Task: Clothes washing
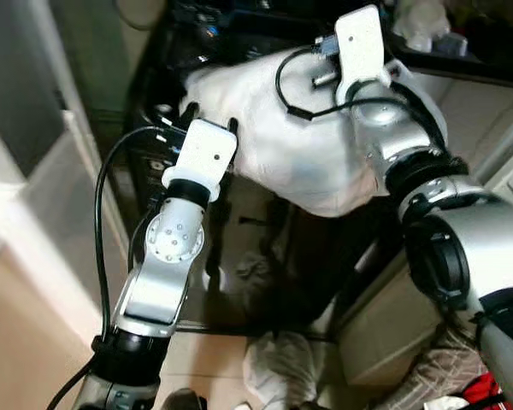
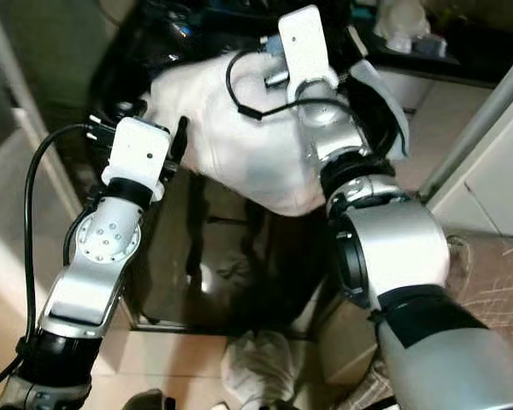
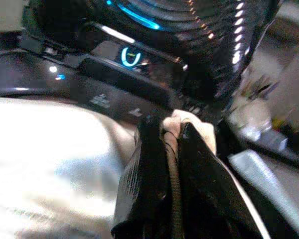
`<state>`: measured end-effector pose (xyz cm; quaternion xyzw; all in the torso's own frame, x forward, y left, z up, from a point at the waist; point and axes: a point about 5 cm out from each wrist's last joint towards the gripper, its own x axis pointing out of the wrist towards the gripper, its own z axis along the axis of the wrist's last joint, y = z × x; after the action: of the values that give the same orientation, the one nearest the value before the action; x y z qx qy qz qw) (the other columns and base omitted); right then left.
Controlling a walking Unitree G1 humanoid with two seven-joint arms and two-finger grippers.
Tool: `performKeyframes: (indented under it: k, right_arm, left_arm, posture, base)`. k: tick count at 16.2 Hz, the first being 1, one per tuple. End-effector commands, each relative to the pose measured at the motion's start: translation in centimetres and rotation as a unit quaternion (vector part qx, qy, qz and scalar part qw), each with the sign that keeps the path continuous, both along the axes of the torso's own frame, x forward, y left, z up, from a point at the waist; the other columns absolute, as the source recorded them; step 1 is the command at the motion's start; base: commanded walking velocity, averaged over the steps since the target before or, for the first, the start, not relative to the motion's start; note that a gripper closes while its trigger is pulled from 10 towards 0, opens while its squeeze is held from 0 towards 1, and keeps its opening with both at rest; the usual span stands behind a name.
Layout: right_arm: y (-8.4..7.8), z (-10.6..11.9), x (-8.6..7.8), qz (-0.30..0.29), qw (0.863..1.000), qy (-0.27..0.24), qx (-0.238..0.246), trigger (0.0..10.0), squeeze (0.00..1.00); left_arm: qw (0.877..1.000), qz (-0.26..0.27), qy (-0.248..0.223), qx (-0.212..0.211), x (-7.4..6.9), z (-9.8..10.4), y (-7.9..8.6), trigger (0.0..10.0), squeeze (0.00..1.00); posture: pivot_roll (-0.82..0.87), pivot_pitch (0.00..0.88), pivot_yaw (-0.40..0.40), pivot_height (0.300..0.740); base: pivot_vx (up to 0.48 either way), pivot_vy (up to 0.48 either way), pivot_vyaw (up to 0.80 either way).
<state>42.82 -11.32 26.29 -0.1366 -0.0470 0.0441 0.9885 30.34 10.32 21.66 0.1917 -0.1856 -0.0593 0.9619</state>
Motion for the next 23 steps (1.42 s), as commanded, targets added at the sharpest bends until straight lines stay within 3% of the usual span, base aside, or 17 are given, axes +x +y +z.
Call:
performKeyframes:
  k: [1, 3, 5, 6, 7, 10, 13, 14, 15, 17, 18, 19, 20, 21, 22, 23]
  right_arm:
    - [-0.9, -1.2, 0.0, -0.015, 0.999, 0.036, 0.036, 10.0, 0.0]
    - [-0.8, -2.1, -0.1, -0.013, 0.992, 0.072, 0.103, 10.0, 0.0]
    - [-1.0, 0.9, 0.2, -0.033, 0.996, 0.003, 0.082, 10.0, 0.0]
    - [-0.7, 5.8, 0.1, -0.041, 0.995, -0.094, 0.02, 10.0, 0.0]
    - [-0.5, 8.3, -0.2, -0.044, 0.99, -0.137, -0.005, 10.0, 0.0]
    - [0.2, 12.2, -0.8, -0.047, 0.98, -0.19, -0.024, 10.0, 0.0]
    - [-0.1, 15.6, -1.7, -0.1, 0.963, -0.25, -0.025, 10.0, 0.0]
    - [0.0, 14.8, -1.5, -0.118, 0.96, -0.247, -0.066, 10.0, 0.0]
    - [0.1, 13.0, -1.1, -0.117, 0.966, -0.218, -0.071, 10.0, 0.0]
    - [1.9, 4.5, 0.0, -0.064, 0.989, -0.076, -0.105, 10.0, 0.0]
    - [2.1, 2.4, 0.0, -0.051, 0.997, -0.026, -0.057, 10.0, 1.0]
    - [2.5, -0.1, -0.1, -0.038, 0.998, 0.036, 0.019, 10.0, 1.0]
    - [2.8, -1.5, -0.3, -0.034, 0.991, 0.084, 0.103, 10.0, 1.0]
    - [3.2, -2.8, -0.5, -0.027, 0.971, 0.134, 0.198, 10.0, 1.0]
    - [3.4, -3.0, -0.5, -0.023, 0.96, 0.147, 0.237, 10.0, 1.0]
    - [3.4, -2.2, -0.4, -0.021, 0.94, 0.146, 0.309, 10.0, 1.0]
  left_arm:
    - [1.0, -0.014, 0.001, -0.004, -0.3, 0.2, -0.5, 10.0, 0.0]
    - [1.0, -0.016, 0.007, -0.006, -0.5, 0.1, -0.4, 10.0, 0.0]
    - [1.0, -0.016, 0.011, -0.005, -0.6, 0.0, -0.2, 10.0, 0.0]
    - [1.0, -0.016, 0.015, -0.004, -0.8, -0.2, -0.1, 10.0, 0.0]
    - [1.0, -0.019, 0.018, -0.004, -1.1, -0.3, -0.2, 10.0, 0.0]
    - [0.998, -0.043, 0.034, -0.023, -2.4, -0.7, -0.7, 10.0, 0.0]
    - [0.998, -0.032, 0.055, -0.029, -5.4, -1.2, 0.3, 10.0, 0.0]
    - [0.998, -0.013, 0.062, -0.025, -7.1, -1.3, 0.9, 10.0, 0.0]
    - [0.997, 0.002, 0.07, -0.025, -8.0, -1.5, 1.4, 10.0, 0.0]
    - [0.994, 0.04, 0.102, -0.018, -10.3, -2.2, 2.4, 10.0, 0.0]
    - [0.993, 0.046, 0.107, -0.017, -10.7, -2.3, 2.5, 10.0, 0.0]
    - [0.992, 0.056, 0.114, -0.018, -11.1, -2.2, 2.7, 10.0, 0.0]
    - [0.991, 0.062, 0.118, -0.021, -11.3, -2.1, 2.8, 10.0, 0.0]
    - [0.989, 0.065, 0.127, -0.027, -11.4, -2.3, 2.9, 10.0, 0.0]
    - [0.988, 0.067, 0.133, -0.03, -11.5, -2.4, 2.9, 10.0, 0.0]
    - [0.987, 0.068, 0.144, -0.035, -11.4, -2.5, 3.0, 10.0, 0.0]
  posture:
    - [0.18, 0.019, -0.084, 0.74]
    - [0.18, 0.026, -0.079, 0.74]
    - [0.19, 0.027, -0.076, 0.74]
    - [0.2, 0.032, -0.075, 0.74]
    - [0.21, 0.039, -0.078, 0.74]
    - [0.26, 0.072, -0.102, 0.74]
    - [0.42, 0.166, -0.159, 0.74]
    - [0.48, 0.214, -0.175, 0.74]
    - [0.51, 0.234, -0.174, 0.74]
    - [0.55, 0.295, -0.187, 0.74]
    - [0.57, 0.307, -0.187, 0.74]
    - [0.57, 0.317, -0.192, 0.74]
    - [0.57, 0.313, -0.197, 0.74]
    - [0.56, 0.31, -0.198, 0.74]
    - [0.56, 0.305, -0.198, 0.74]
    - [0.55, 0.298, -0.196, 0.74]
  base:
    - [0.0, 0.0, 0.0]
    - [0.0, 0.0, 0.0]
    - [0.0, 0.0, 0.0]
    - [0.0, 0.0, 0.0]
    - [0.0, 0.0, 0.0]
    - [0.0, 0.0, 0.0]
    - [0.0, 0.0, 0.0]
    - [0.0, 0.0, 0.0]
    - [0.0, 0.0, 0.0]
    - [0.0, 0.0, 0.0]
    - [0.0, 0.0, 0.0]
    - [0.0, 0.0, 0.0]
    - [0.0, 0.0, 0.0]
    - [0.0, 0.0, 0.0]
    - [0.0, 0.0, 0.0]
    - [0.0, 0.0, 0.0]
